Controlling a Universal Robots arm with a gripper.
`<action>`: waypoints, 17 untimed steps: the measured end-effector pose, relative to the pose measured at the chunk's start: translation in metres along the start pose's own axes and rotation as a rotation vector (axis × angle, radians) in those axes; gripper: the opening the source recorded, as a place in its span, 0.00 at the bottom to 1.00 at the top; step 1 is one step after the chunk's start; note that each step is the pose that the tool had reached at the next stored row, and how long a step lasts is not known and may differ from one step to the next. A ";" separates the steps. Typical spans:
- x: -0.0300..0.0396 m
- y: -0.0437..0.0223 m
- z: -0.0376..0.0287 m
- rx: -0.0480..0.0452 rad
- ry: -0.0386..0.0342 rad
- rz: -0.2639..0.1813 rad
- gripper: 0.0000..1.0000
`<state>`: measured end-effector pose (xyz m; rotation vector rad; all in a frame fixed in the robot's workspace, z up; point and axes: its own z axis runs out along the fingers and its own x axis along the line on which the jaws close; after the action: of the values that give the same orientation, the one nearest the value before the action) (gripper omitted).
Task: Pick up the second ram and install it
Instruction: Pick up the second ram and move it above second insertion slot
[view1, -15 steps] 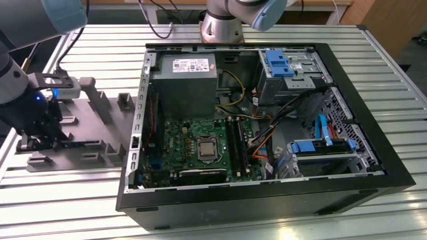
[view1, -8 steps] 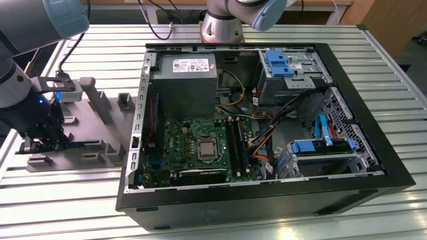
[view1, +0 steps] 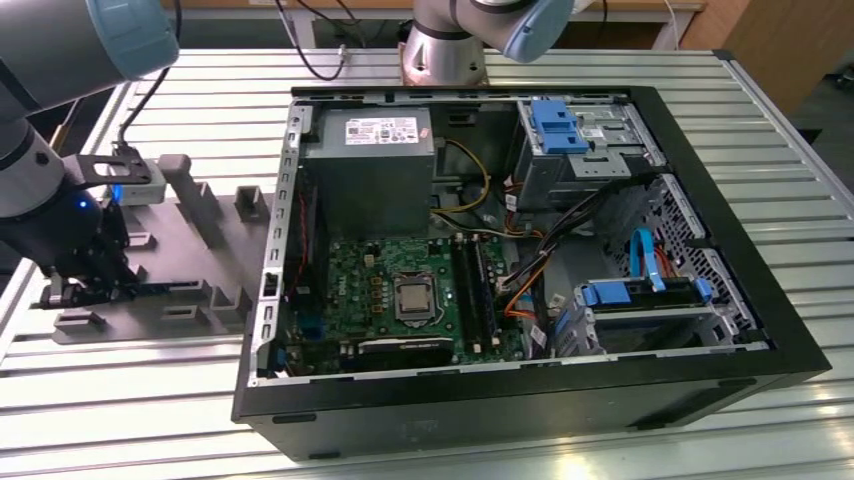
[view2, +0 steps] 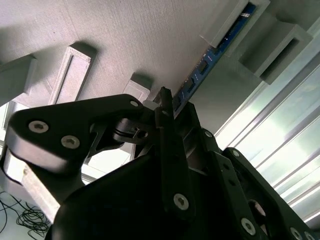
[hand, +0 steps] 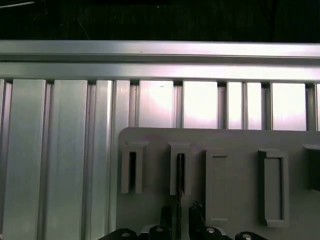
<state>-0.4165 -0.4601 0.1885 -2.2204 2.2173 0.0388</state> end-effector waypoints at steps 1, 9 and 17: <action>-0.0001 -0.0004 0.0002 0.0002 -0.0002 0.000 0.28; 0.0000 -0.0053 0.0004 -0.0001 0.0001 0.000 0.28; 0.0001 -0.0071 0.0010 -0.0003 0.0002 0.000 0.28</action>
<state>-0.4095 -0.4602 0.1873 -2.2206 2.2176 0.0389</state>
